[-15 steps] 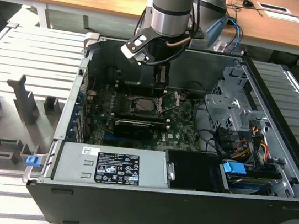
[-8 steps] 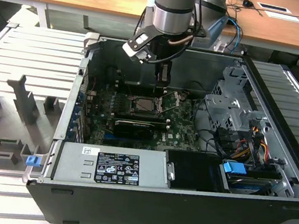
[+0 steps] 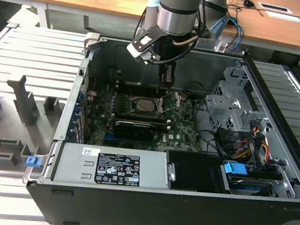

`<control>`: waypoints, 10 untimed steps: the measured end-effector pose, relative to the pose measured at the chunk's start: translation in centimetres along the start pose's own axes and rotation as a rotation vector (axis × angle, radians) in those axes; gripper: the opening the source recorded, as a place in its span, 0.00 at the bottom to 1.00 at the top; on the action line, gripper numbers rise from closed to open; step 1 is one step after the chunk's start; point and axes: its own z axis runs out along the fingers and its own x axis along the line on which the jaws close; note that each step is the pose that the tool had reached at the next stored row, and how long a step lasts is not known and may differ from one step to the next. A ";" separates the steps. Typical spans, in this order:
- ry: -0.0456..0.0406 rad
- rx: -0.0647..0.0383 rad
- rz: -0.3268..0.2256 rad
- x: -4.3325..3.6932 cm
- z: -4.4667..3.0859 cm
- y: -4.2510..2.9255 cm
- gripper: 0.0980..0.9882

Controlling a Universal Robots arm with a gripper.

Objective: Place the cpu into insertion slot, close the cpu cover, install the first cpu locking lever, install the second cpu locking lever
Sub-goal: 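Close the cpu cover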

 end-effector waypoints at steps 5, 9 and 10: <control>0.0000 0.000 0.000 0.00 0.08 1.26 0.01; 0.0000 0.000 0.000 0.01 0.12 2.00 0.01; 0.0000 0.000 0.000 0.01 0.13 2.11 0.01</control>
